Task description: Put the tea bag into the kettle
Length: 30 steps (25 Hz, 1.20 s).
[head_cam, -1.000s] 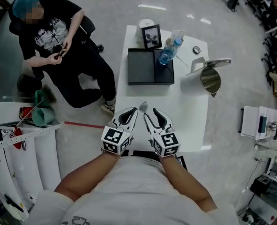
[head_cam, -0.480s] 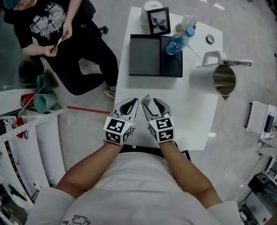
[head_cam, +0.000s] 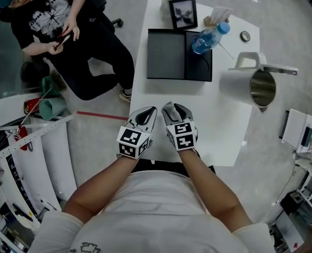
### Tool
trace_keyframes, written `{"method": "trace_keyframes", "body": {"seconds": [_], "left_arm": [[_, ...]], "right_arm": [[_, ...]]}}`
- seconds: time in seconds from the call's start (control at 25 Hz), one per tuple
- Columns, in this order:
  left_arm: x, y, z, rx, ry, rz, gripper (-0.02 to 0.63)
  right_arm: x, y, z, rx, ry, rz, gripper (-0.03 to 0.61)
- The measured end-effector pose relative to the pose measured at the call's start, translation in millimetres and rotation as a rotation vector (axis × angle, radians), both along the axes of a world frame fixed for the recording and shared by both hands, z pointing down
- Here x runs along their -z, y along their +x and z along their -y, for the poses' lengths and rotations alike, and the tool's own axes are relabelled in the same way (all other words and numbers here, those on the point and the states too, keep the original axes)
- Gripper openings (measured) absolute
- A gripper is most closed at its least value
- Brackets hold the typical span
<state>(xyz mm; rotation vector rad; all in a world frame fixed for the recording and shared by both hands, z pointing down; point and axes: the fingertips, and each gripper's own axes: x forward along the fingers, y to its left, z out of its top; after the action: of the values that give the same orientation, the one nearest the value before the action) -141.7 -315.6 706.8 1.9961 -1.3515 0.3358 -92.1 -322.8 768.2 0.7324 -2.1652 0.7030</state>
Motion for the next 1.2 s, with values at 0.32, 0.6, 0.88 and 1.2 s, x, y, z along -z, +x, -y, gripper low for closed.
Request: {"method": "trace_keyframes", "body": {"seconds": [0.32, 0.6, 0.88, 1.2], "left_arm": [[-1.4, -2.5, -2.5, -0.002, -0.008, 0.002, 0.011], [3.1, -5.0, -5.7, 0.001, -0.003, -0.005, 0.011], [21.0, -8.1, -9.0, -0.015, 0.04, 0.0, 0.012], [60.9, -6.1, -21.3, -0.066, 0.12, -0.01, 0.011]], "right_arm": [[-17.9, 4.4, -2.2, 0.027, -0.008, -0.058, 0.068], [-8.2, 4.8, 1.2, 0.024, 0.033, -0.057, 0.012], [20.0, 6.6, 0.9, -0.009, 0.089, -0.04, 0.012], [73.7, 2.0, -13.1, -0.075, 0.197, 0.019, 0.012]]}}
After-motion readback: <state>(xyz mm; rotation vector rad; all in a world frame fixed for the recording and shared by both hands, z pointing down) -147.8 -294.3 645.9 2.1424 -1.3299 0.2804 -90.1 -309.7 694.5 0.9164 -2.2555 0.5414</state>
